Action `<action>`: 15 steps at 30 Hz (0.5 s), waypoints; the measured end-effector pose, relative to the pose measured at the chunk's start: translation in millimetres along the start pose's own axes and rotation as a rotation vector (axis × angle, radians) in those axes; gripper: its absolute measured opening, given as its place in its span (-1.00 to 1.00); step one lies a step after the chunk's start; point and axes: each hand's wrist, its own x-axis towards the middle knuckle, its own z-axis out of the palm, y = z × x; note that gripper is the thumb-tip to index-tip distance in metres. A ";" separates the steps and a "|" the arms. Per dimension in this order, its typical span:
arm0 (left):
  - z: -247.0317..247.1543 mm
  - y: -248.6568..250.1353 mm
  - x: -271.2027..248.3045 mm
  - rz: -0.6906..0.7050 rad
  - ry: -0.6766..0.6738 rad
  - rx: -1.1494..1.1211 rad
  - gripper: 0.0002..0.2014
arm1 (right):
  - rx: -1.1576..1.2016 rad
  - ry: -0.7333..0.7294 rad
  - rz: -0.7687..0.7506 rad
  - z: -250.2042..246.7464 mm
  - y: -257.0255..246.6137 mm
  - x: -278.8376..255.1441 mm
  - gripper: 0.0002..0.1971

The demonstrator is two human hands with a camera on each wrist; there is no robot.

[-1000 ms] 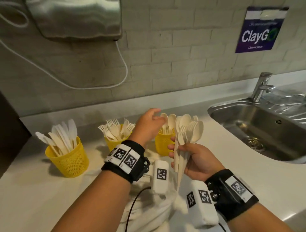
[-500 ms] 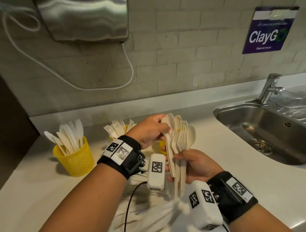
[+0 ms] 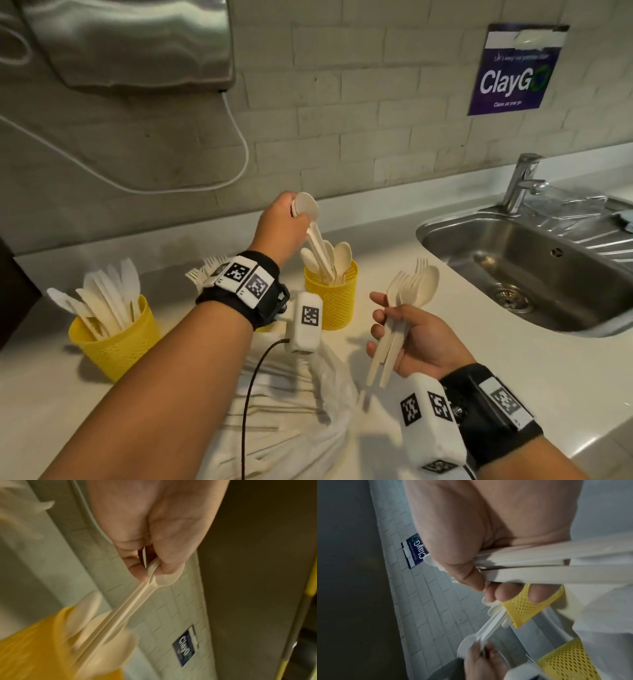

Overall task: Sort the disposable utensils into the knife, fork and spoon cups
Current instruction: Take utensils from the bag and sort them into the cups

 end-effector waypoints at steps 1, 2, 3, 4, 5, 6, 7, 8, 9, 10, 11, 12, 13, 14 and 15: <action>7.1 -6.1 -2.2 -0.016 -0.069 0.085 -0.68 | 0.001 0.002 0.000 0.3 0.1 -1.0 -0.66; 12.6 -11.3 -4.8 -0.033 -0.138 0.154 -0.62 | 0.002 -0.001 0.001 0.3 0.4 -1.7 -0.65; 16.1 -14.7 -8.4 -0.044 -0.190 0.201 -0.50 | 0.003 -0.013 0.003 0.3 0.5 -2.1 -0.64; 16.5 -15.4 -13.5 -0.045 -0.213 0.232 -0.35 | 0.005 -0.039 0.007 0.2 0.9 -1.8 -0.60; 14.9 -14.9 -19.4 -0.038 -0.193 0.245 -0.23 | 0.011 -0.076 0.009 1.2 1.3 -1.6 -0.52; 11.2 -11.3 -29.0 -0.022 -0.148 0.238 -0.21 | 0.015 -0.111 0.015 1.7 2.0 -0.1 -0.41; 7.8 -8.6 -39.1 -0.007 -0.103 0.213 -0.30 | 0.008 -0.141 0.024 3.7 3.3 2.1 -0.34; 5.2 -7.5 -51.6 -0.008 -0.097 0.176 -0.46 | -0.005 -0.163 0.033 6.6 5.2 4.7 -0.36; 3.2 -6.8 -66.6 -0.038 -0.157 0.122 -0.62 | -0.028 -0.185 0.045 11.5 7.6 6.7 -0.43; 2.4 -7.1 -82.7 -0.097 -0.269 0.035 -0.70 | -0.057 -0.211 0.055 17.8 10.9 8.9 -0.52; 2.9 -10.3 -96.8 -0.156 -0.390 -0.074 -0.73 | -0.095 -0.241 0.059 25.7 14.8 10.0 -0.60; 3.4 -14.6 -107.7 -0.192 -0.464 -0.170 -0.76 | -0.139 -0.268 0.063 32.6 20.0 11.9 -0.63; 2.2 -20.1 -114.9 -0.208 -0.471 -0.230 -0.80 | -0.182 -0.287 0.073 39.1 26.2 14.1 -0.62; -1.1 -25.5 -119.3 -0.224 -0.434 -0.275 -0.81 | -0.214 -0.302 0.089 44.9 32.9 16.3 -0.59; -5.7 -31.7 -120.7 -0.242 -0.386 -0.303 -0.81 | -0.232 -0.317 0.108 50.7 39.2 17.9 -0.58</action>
